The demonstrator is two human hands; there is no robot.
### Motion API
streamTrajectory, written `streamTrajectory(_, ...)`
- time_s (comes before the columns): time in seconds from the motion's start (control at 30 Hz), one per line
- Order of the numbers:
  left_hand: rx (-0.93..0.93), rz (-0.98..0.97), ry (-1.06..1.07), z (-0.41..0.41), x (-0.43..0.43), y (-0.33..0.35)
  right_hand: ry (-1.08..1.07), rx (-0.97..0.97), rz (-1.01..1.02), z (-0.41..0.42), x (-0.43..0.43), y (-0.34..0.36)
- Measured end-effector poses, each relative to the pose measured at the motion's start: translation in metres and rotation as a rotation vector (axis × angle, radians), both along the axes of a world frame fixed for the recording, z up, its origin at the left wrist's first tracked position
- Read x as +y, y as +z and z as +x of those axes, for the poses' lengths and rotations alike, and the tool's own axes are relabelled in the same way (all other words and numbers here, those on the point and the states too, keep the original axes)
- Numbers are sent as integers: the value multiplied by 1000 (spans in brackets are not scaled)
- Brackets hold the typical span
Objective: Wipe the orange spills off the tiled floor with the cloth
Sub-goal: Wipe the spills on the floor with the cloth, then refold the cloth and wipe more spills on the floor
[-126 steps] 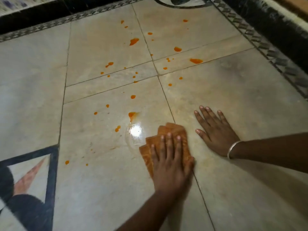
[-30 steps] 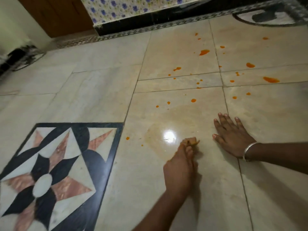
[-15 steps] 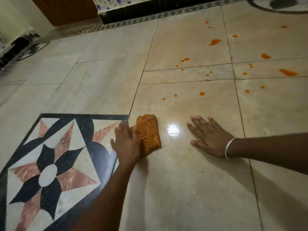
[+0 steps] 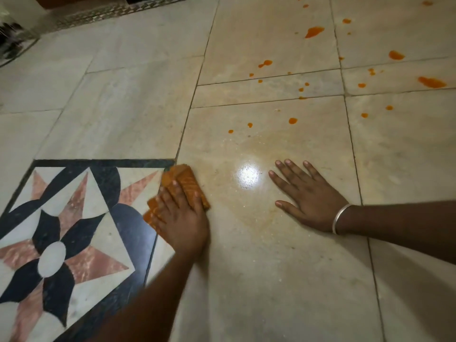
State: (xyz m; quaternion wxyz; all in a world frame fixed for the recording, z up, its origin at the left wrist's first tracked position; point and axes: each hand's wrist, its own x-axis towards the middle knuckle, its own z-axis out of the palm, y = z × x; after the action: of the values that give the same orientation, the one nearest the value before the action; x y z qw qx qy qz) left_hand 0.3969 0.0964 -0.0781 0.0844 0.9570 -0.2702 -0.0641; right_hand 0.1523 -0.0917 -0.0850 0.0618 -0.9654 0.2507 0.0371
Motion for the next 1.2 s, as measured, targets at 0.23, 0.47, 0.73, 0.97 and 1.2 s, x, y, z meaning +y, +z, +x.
streamTrajectory(0.23, 85, 45, -328, -73, -51, 3, -5, -10, 20, 1, 0, 0)
streamTrajectory(0.47, 124, 13, -135, 2, -37, 7, 26, 29, 33, 2, -4, -1)
streamTrajectory(0.73, 241, 154, -86, -142, -4, 27, 25, 125, 162, 7, -9, 18)
streamTrajectory(0.97, 762, -104, -307, -221, -39, 88, -277, -188, 449, -7, -49, 83)
streamTrajectory(1.2, 1442, -598, -215, -162, -126, 164, -683, -497, 585, -57, -119, 186)
